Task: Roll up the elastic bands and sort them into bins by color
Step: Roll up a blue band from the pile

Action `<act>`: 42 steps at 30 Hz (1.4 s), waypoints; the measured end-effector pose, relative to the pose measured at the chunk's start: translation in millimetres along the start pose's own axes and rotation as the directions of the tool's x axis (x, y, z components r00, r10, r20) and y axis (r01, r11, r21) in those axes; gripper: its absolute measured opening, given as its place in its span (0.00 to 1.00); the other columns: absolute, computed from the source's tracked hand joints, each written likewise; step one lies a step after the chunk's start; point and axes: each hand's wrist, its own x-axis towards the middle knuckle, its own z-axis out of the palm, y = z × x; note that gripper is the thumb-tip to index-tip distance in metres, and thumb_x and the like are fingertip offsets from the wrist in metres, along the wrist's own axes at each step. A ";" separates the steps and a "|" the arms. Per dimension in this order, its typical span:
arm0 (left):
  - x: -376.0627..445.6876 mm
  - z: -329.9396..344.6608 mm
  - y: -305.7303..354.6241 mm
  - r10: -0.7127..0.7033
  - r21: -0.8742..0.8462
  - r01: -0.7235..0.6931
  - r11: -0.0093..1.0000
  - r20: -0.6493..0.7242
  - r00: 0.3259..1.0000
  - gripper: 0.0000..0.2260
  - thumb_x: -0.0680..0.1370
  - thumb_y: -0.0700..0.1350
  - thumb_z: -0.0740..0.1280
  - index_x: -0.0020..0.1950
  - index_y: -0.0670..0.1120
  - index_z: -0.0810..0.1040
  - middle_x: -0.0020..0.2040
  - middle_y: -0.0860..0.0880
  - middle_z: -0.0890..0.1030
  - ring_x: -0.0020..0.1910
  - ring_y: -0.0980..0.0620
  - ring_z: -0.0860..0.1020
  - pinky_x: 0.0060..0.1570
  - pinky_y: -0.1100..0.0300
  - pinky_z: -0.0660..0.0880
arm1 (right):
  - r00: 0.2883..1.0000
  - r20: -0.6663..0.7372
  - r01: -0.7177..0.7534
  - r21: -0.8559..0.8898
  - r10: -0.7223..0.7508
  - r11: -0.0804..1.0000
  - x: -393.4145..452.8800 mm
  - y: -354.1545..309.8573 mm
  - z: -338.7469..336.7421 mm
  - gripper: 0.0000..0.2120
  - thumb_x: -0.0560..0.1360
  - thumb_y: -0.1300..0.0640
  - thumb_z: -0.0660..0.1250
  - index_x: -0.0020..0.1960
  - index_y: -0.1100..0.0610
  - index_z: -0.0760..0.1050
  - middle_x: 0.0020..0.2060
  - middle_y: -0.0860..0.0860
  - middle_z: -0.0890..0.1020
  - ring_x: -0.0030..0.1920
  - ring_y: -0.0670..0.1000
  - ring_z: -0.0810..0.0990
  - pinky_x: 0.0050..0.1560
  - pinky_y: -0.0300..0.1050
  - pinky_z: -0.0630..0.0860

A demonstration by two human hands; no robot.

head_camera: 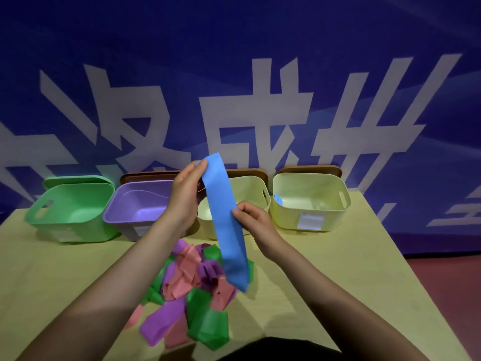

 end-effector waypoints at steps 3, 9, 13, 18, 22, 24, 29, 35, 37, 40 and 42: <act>2.5 -6.9 -2.0 0.014 -0.118 -0.018 0.993 -0.030 0.999 0.07 0.81 0.45 0.61 0.48 0.48 0.78 0.42 0.49 0.80 0.42 0.53 0.78 0.47 0.57 0.71 | 0.997 0.034 -0.075 -0.001 0.075 0.997 -3.6 11.0 2.3 0.08 0.75 0.53 0.67 0.41 0.56 0.73 0.34 0.50 0.73 0.35 0.48 0.71 0.37 0.41 0.68; 8.8 -15.9 -3.6 -0.017 -0.221 -0.012 0.975 -0.131 0.991 0.08 0.79 0.50 0.64 0.55 0.48 0.77 0.50 0.46 0.79 0.48 0.48 0.77 0.54 0.49 0.73 | 0.980 0.098 -0.165 -0.084 0.173 0.983 -19.8 36.1 0.5 0.12 0.70 0.46 0.70 0.40 0.55 0.79 0.35 0.49 0.79 0.36 0.50 0.76 0.41 0.47 0.70; 16.2 -22.3 -5.4 -0.147 -0.341 0.092 0.936 -0.139 0.979 0.18 0.79 0.53 0.63 0.66 0.46 0.73 0.54 0.45 0.78 0.49 0.48 0.80 0.48 0.55 0.78 | 0.978 0.075 -0.182 -0.139 0.193 0.973 -25.2 45.9 -10.1 0.19 0.70 0.42 0.70 0.40 0.60 0.78 0.34 0.52 0.78 0.36 0.51 0.75 0.41 0.47 0.70; 18.7 -16.4 1.1 -0.163 -0.521 0.088 0.849 -0.101 0.981 0.14 0.83 0.52 0.54 0.56 0.47 0.77 0.48 0.52 0.85 0.48 0.53 0.83 0.49 0.58 0.75 | 0.971 0.061 -0.218 -0.161 0.230 0.963 -37.7 62.0 -28.3 0.10 0.77 0.53 0.69 0.42 0.60 0.79 0.34 0.53 0.79 0.31 0.50 0.76 0.34 0.42 0.72; 13.2 -11.4 9.2 -0.091 -0.449 0.027 0.893 -0.123 0.988 0.15 0.83 0.51 0.53 0.59 0.46 0.75 0.44 0.54 0.85 0.43 0.57 0.84 0.44 0.62 0.77 | 0.974 0.073 -0.208 -0.082 0.214 0.975 -53.1 71.4 -38.8 0.11 0.78 0.56 0.67 0.39 0.59 0.77 0.29 0.57 0.75 0.25 0.50 0.71 0.31 0.41 0.70; 7.8 -8.0 8.7 -0.070 -0.396 0.018 0.918 -0.116 0.991 0.16 0.83 0.52 0.54 0.63 0.45 0.72 0.45 0.52 0.83 0.41 0.57 0.83 0.43 0.62 0.78 | 0.972 0.053 -0.226 -0.057 0.229 0.972 -59.4 77.7 -42.7 0.10 0.78 0.58 0.66 0.39 0.58 0.78 0.29 0.54 0.78 0.28 0.50 0.74 0.34 0.41 0.70; -26.5 25.9 5.4 -0.015 -0.199 0.007 0.980 -0.039 0.999 0.09 0.83 0.48 0.55 0.50 0.47 0.73 0.35 0.51 0.82 0.31 0.53 0.79 0.36 0.62 0.76 | 0.951 0.028 -0.290 -0.258 0.307 0.922 -67.2 97.0 -47.9 0.07 0.78 0.60 0.65 0.53 0.57 0.80 0.46 0.47 0.83 0.45 0.43 0.79 0.47 0.37 0.72; -61.3 49.0 -3.0 0.082 0.132 -0.095 0.987 0.102 0.991 0.09 0.82 0.48 0.57 0.46 0.51 0.75 0.43 0.45 0.83 0.36 0.45 0.82 0.34 0.60 0.77 | 0.969 -0.241 0.004 -0.216 -0.057 0.976 -47.4 16.6 -43.9 0.10 0.77 0.54 0.67 0.57 0.49 0.79 0.55 0.47 0.82 0.56 0.45 0.78 0.55 0.42 0.74; -68.1 55.7 -5.1 0.082 0.153 -0.103 0.983 0.138 0.987 0.09 0.82 0.48 0.59 0.46 0.51 0.77 0.46 0.43 0.83 0.39 0.43 0.82 0.35 0.58 0.78 | 0.935 -0.288 0.157 -0.182 -0.205 0.971 -42.5 -25.5 -37.9 0.11 0.75 0.51 0.66 0.55 0.51 0.80 0.52 0.48 0.83 0.52 0.45 0.80 0.49 0.40 0.75; -72.8 64.5 -3.7 0.075 0.175 -0.104 0.979 0.164 0.984 0.08 0.82 0.43 0.57 0.47 0.48 0.75 0.35 0.55 0.82 0.32 0.57 0.81 0.31 0.65 0.76 | 0.896 -0.269 0.309 -0.195 -0.354 0.931 -38.1 -71.4 -34.2 0.07 0.74 0.57 0.66 0.50 0.52 0.80 0.45 0.50 0.82 0.43 0.45 0.79 0.42 0.36 0.74; -72.8 66.8 -2.8 0.104 0.214 -0.142 0.967 0.179 0.978 0.09 0.82 0.42 0.57 0.47 0.48 0.76 0.35 0.59 0.82 0.34 0.62 0.80 0.32 0.71 0.74 | 0.901 -0.196 0.332 -0.261 -0.386 0.907 -34.3 -85.1 -36.3 0.05 0.73 0.61 0.70 0.47 0.54 0.79 0.40 0.49 0.80 0.39 0.45 0.78 0.38 0.40 0.76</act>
